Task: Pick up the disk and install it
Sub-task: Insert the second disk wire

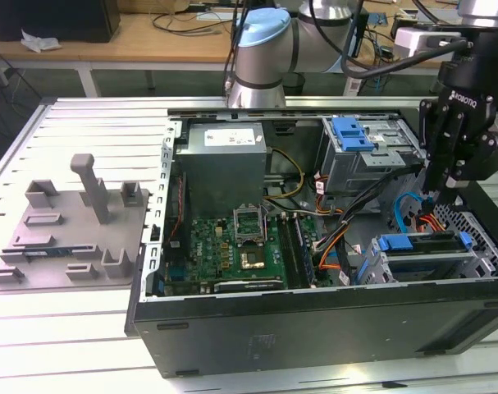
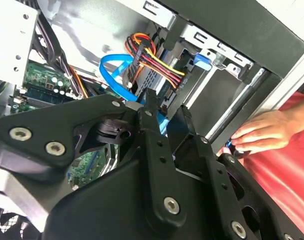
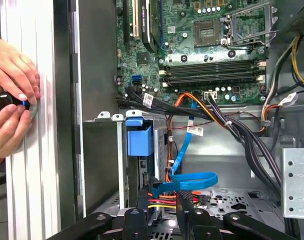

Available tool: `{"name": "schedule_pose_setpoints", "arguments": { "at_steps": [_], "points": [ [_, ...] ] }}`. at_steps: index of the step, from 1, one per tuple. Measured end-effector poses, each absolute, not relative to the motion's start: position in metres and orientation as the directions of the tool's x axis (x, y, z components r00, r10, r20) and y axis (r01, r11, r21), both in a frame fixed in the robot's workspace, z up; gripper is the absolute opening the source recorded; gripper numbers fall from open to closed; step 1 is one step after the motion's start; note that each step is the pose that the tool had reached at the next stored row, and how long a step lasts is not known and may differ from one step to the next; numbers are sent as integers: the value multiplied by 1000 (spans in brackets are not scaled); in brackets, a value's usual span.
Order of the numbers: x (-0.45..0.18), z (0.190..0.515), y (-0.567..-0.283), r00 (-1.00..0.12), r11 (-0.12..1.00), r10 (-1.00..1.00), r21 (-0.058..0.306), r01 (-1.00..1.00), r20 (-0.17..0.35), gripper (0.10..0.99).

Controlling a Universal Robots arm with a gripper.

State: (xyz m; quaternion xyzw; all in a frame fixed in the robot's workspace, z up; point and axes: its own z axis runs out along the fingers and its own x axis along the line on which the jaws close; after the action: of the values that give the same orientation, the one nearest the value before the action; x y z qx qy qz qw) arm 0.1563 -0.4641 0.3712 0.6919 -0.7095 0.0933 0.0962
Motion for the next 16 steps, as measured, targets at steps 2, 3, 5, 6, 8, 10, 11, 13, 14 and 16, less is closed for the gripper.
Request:
{"name": "schedule_pose_setpoints", "arguments": {
  "at_steps": [2,3,5,6,8,10,11,13,14,16],
  "points": [
    [156,371,-464,-23,25,-962,5,-1000,273,361],
    [156,371,-464,-22,25,-960,8,-1000,278,361],
    [155,371,-464,-20,25,-959,14,-1000,284,361],
    [155,371,-464,-20,25,-958,16,-1000,285,361],
    [154,371,-464,-19,25,-958,20,-999,286,361],
    [153,371,-464,-18,25,-958,22,-999,286,361],
    [152,371,-465,-18,25,-958,22,-999,286,361],
    [152,371,-465,-18,26,-958,23,-999,286,361],
    [152,371,-465,-19,27,-958,23,-999,286,361],
    [152,370,-466,-22,29,-958,23,-999,286,361]
  ]
}}
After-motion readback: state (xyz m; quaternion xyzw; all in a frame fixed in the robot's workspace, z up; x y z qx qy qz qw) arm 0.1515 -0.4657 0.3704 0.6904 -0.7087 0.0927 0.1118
